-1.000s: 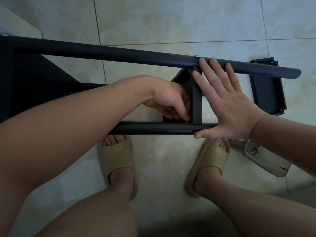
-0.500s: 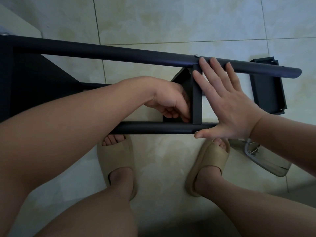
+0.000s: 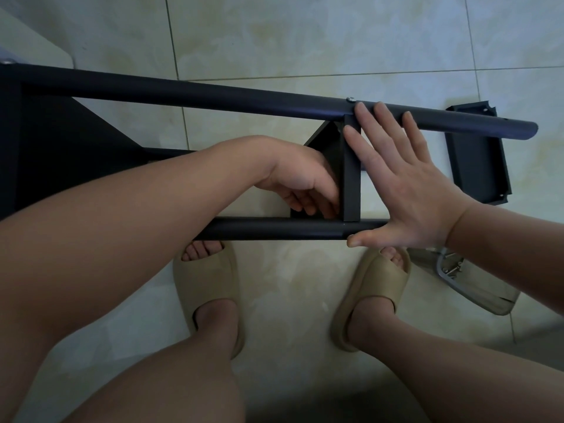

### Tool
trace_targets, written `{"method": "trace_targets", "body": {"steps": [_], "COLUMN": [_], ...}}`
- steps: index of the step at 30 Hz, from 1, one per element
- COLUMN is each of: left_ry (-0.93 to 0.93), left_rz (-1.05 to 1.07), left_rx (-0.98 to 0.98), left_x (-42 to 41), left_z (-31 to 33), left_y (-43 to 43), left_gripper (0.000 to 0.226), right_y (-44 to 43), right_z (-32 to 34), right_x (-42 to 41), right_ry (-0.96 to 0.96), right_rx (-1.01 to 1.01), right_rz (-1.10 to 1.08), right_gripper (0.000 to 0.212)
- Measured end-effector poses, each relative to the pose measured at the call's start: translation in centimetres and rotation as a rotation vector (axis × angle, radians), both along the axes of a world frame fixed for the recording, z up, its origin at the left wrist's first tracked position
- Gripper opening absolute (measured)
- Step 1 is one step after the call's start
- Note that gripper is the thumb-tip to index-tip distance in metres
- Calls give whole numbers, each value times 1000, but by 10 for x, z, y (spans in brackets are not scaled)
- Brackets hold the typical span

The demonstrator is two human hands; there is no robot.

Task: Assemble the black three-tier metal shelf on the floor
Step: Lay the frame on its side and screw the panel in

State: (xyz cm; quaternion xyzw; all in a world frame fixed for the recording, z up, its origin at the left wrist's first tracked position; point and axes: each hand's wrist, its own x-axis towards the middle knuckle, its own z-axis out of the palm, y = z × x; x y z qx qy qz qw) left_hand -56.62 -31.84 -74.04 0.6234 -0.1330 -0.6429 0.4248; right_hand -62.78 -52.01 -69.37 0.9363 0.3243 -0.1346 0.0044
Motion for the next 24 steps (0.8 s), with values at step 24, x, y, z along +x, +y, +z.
{"method": "trace_targets", "body": {"steps": [24], "left_ry": [64], "left_rz": [17], "left_rx": [-19], "left_x": [3], "left_z": [1], "left_y": [2], "left_gripper": [11], "right_y": [1], "right_z": [0], "right_x": [0], "right_ry": [-2], "right_rx": [-2], "right_rz": [2], "right_gripper": [129]}}
